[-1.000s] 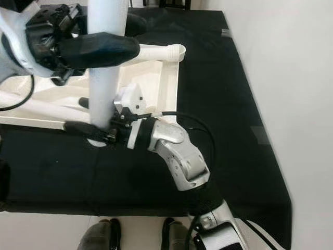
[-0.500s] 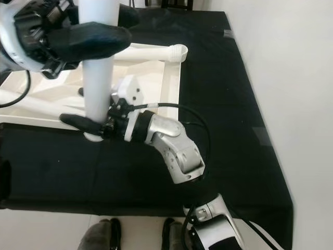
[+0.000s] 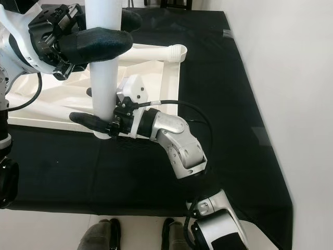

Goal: Building children table

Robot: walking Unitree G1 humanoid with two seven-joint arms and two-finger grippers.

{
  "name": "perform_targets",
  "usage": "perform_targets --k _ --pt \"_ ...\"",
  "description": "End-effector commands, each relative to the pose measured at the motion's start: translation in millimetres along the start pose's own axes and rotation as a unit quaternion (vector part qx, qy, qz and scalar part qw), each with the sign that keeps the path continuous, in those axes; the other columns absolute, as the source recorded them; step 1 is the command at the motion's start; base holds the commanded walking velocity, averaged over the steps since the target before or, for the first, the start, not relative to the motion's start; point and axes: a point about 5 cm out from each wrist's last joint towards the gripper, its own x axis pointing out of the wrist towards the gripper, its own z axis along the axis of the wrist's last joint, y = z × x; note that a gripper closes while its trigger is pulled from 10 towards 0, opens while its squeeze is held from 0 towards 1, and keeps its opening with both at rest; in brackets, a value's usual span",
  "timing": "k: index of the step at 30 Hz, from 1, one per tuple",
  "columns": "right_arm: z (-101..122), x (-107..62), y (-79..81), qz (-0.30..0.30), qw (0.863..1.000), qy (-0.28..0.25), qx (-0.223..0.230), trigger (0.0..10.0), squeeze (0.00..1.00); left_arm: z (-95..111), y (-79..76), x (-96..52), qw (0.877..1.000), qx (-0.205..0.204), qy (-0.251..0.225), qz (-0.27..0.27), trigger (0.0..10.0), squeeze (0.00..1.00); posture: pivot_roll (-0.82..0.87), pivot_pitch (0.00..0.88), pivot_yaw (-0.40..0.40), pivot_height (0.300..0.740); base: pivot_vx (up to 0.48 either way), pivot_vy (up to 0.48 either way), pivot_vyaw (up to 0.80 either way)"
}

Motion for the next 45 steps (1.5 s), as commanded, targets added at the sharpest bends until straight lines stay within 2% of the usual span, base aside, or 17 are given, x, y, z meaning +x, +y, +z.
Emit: perform_targets --k 1,10,11,12,18,28,29,30,31,32,34,36,39,41,42,45 --pt "17 19.1 10.3 0.045 0.998 -0.028 -0.024 10.0 0.00 -14 -3.3 21.8 0.998 -0.028 -0.001 -0.061 0.0 0.00 0.05 0.162 -0.034 0.740 0.000 0.000 0.00" --pt "21 19.2 13.5 0.064 0.997 -0.038 -0.026 10.0 0.00 -13 -3.3 22.8 0.998 -0.022 -0.004 -0.062 0.0 0.00 0.05 0.161 -0.034 0.740 0.000 0.000 0.00" --pt "21 19.5 14.5 0.068 0.997 -0.039 -0.025 2.8 0.00 -12 -2.9 23.2 0.998 -0.021 -0.005 -0.061 0.0 0.00 0.05 0.161 -0.034 0.740 0.000 0.000 0.00" --pt "20 19.9 15.3 0.070 0.996 -0.038 -0.025 0.0 0.00 -11 -4.0 23.4 0.998 -0.020 -0.006 -0.062 0.0 0.00 0.05 0.160 -0.034 0.740 0.000 0.000 0.00" --pt "19 20.7 19.2 0.088 0.995 -0.036 -0.029 0.0 0.00 -9 -7.7 23.3 0.998 -0.016 -0.008 -0.065 0.0 0.00 0.05 0.158 -0.033 0.740 0.000 0.000 0.00" --pt "18 22.3 18.8 0.097 0.994 -0.027 -0.044 0.0 0.00 -9 -5.3 25.4 0.998 -0.013 -0.015 -0.064 0.0 0.00 0.05 0.150 -0.030 0.740 0.000 0.000 0.00" --pt "18 22.3 18.5 0.095 0.994 -0.026 -0.045 0.0 0.00 -9 -5.1 25.2 0.998 -0.012 -0.016 -0.061 0.5 0.02 0.05 0.150 -0.030 0.740 0.000 0.000 0.00" --pt "18 22.2 16.6 0.087 0.995 -0.024 -0.047 0.0 0.00 -9 -2.0 24.2 0.999 -0.015 -0.017 -0.037 4.9 0.35 0.05 0.149 -0.030 0.740 0.000 0.000 0.00" --pt "18 22.2 16.6 0.087 0.995 -0.024 -0.047 0.0 0.00 -9 -2.0 24.2 0.999 -0.015 -0.017 -0.037 4.9 0.35 0.05 0.149 -0.030 0.740 0.000 0.000 0.00" --pt "17 20.5 9.6 0.059 0.997 -0.020 -0.051 0.0 0.00 -2 6.5 21.4 0.999 -0.001 -0.040 0.019 10.0 1.00 0.05 0.148 -0.029 0.740 0.000 0.000 0.00" --pt "17 20.0 7.7 0.052 0.997 -0.018 -0.052 0.0 0.00 -1 8.6 20.6 0.998 0.003 -0.047 0.033 10.0 1.00 0.05 0.148 -0.029 0.740 0.000 0.000 0.00" --pt "17 16.6 -1.6 0.017 0.998 -0.018 -0.054 0.0 0.00 9 15.0 15.5 0.995 0.018 -0.066 0.075 10.0 1.00 0.04 0.151 -0.029 0.740 0.000 0.000 0.00" --pt "25 -0.1 -26.8 -0.057 0.996 -0.023 -0.059 0.0 0.00 34 22.1 -9.0 0.980 0.058 -0.092 0.167 10.0 1.00 0.05 0.159 -0.029 0.740 0.000 0.000 0.00" --pt "27 -3.6 -30.9 -0.068 0.996 -0.024 -0.061 0.0 0.00 39 22.5 -14.0 0.976 0.066 -0.094 0.184 10.0 1.00 0.05 0.159 -0.029 0.740 0.000 0.000 0.00" --pt "30 -7.6 -35.6 -0.083 0.994 -0.028 -0.063 0.0 0.00 46 21.1 -20.5 0.972 0.080 -0.095 0.202 10.0 1.00 0.05 0.162 -0.029 0.740 0.000 0.000 0.00" --pt "37 -21.7 -51.5 -0.138 0.987 -0.032 -0.075 0.0 0.00 76 10.8 -47.3 0.947 0.138 -0.101 0.273 10.0 1.00 0.06 0.165 -0.035 0.740 0.000 0.000 0.00"
